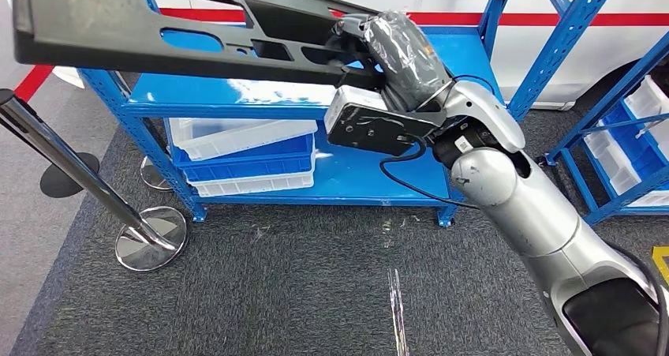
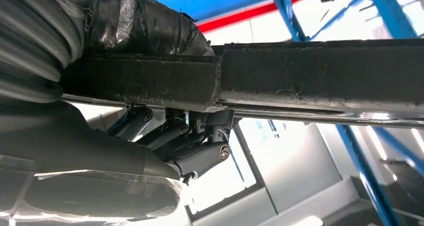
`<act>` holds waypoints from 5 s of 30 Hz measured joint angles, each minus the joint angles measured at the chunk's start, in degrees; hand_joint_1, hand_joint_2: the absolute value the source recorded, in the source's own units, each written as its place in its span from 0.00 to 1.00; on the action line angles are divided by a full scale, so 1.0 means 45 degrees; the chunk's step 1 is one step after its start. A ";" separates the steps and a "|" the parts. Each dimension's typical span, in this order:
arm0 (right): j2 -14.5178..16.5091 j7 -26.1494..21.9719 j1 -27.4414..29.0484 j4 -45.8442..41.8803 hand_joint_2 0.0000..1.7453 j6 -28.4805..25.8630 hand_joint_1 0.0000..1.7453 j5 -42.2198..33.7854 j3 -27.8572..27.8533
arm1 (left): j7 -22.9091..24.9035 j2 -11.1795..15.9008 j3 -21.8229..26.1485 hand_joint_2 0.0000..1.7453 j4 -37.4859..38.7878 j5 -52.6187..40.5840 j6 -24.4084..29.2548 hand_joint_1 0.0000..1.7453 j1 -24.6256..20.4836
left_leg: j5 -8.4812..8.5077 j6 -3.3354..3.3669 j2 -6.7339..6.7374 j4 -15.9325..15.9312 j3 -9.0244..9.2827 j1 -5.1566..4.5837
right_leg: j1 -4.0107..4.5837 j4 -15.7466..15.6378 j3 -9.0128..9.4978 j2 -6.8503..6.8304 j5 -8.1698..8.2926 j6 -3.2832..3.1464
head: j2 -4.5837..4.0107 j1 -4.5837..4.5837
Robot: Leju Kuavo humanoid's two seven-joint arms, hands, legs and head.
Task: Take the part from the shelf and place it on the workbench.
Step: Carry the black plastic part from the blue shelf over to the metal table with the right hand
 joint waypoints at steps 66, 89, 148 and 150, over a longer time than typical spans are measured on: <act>-0.2607 0.0995 -0.0037 -0.1016 1.00 0.2028 1.00 -0.3653 -0.0571 | -0.0694 0.0154 -0.0791 1.00 0.0068 -0.0159 0.0081 0.00 0.0025 | 0.0402 0.0171 0.0828 -0.2728 0.2331 -0.0088 | 0.0131 0.0681 -0.1009 -0.1003 0.0393 0.0105 | 0.0000 -0.0106; -0.2617 0.0930 -0.0035 -0.0731 1.00 0.2208 1.00 -0.3486 -0.0464 | -0.0734 0.0027 -0.0874 1.00 0.0078 -0.0177 0.0044 0.00 0.0157 | 0.0687 -0.0027 -0.0160 -0.1019 -0.0873 0.0031 | -0.0082 0.0148 0.0584 -0.0021 -0.0659 -0.0015 | 0.0000 -0.0185; -0.2782 0.0799 0.0393 -0.0438 1.00 0.2271 1.00 -0.3685 -0.0064 | -0.0795 -0.0048 -0.0874 1.00 0.0113 0.0247 0.0047 0.00 0.0232 | 0.1558 0.0159 -0.0834 -0.2317 0.0035 -0.0133 | -0.0163 0.0222 0.0575 0.0308 -0.0717 0.0126 | 0.0000 -0.0153; -0.2786 0.0799 0.0387 -0.0437 1.00 0.2274 1.00 -0.3685 -0.0061 | -0.0793 -0.0049 -0.0874 1.00 0.0114 0.0247 0.0049 0.00 0.0207 | 0.0777 0.0065 -0.0196 -0.0680 -0.0698 -0.0134 | -0.0118 0.0219 0.0579 -0.0024 -0.0723 0.0073 | 0.0000 -0.0186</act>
